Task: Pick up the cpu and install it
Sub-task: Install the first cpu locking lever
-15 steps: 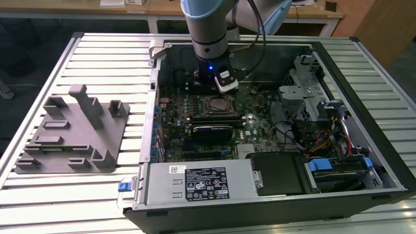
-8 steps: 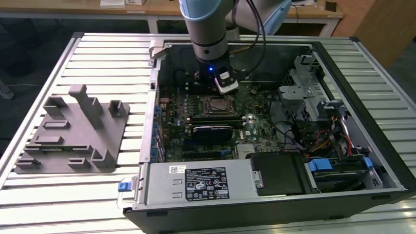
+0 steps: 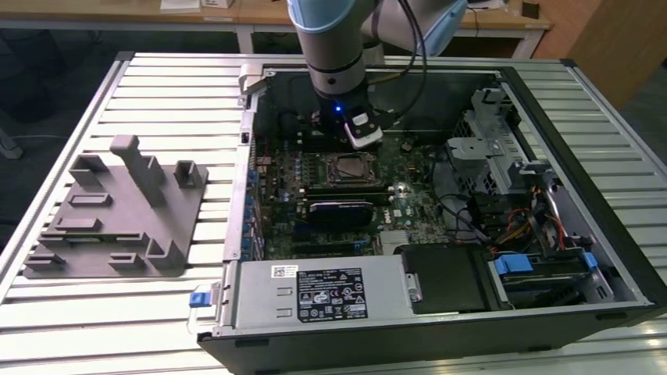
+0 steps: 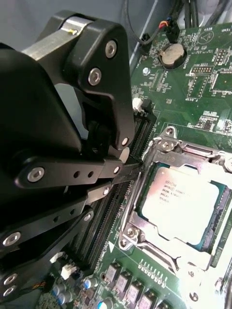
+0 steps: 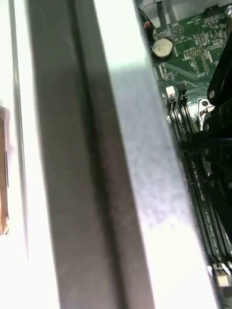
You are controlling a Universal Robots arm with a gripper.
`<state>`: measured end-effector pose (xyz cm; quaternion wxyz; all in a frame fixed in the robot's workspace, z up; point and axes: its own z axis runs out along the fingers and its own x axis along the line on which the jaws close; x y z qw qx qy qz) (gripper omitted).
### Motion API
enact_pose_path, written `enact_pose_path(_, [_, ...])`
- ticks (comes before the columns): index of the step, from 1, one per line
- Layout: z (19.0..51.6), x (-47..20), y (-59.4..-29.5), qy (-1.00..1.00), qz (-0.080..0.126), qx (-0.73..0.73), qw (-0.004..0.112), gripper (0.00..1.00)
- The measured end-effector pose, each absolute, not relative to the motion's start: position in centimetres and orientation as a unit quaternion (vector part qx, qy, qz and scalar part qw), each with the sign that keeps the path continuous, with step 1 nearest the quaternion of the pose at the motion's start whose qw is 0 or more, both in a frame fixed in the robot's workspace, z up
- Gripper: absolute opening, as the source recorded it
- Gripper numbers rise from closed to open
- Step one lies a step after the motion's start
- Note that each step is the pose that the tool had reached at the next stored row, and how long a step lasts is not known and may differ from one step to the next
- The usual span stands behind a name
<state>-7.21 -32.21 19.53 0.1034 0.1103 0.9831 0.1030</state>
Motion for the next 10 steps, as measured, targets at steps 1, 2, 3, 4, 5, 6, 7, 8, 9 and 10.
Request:
enact_pose_path(1, [19.8, -7.2, -32.2, 0.983, 0.103, 0.110, 0.103, 0.11])
enact_pose_path(2, [20.1, -7.2, -32.2, 0.983, 0.103, 0.110, 0.103, 0.11])
enact_pose_path(3, [20.3, -7.2, -32.2, 0.983, 0.103, 0.110, 0.103, 0.11])
enact_pose_path(4, [20.6, -7.2, -32.2, 0.983, 0.103, 0.110, 0.103, 0.11])
enact_pose_path(5, [20.8, -7.2, -32.2, 0.983, 0.103, 0.110, 0.103, 0.11])
enact_pose_path(6, [20.9, -7.2, -32.2, 0.983, 0.102, 0.110, 0.103, 0.11])
enact_pose_path(7, [21.0, -7.2, -32.2, 0.983, 0.101, 0.110, 0.103, 0.11])
enact_pose_path(8, [21.1, -7.2, -32.2, 0.984, 0.098, 0.110, 0.103, 0.11])
enact_pose_path(9, [21.1, -7.2, -32.2, 0.984, 0.093, 0.110, 0.104, 0.11])
enact_pose_path(10, [21.2, -7.2, -32.2, 0.985, 0.084, 0.109, 0.105, 0.11])
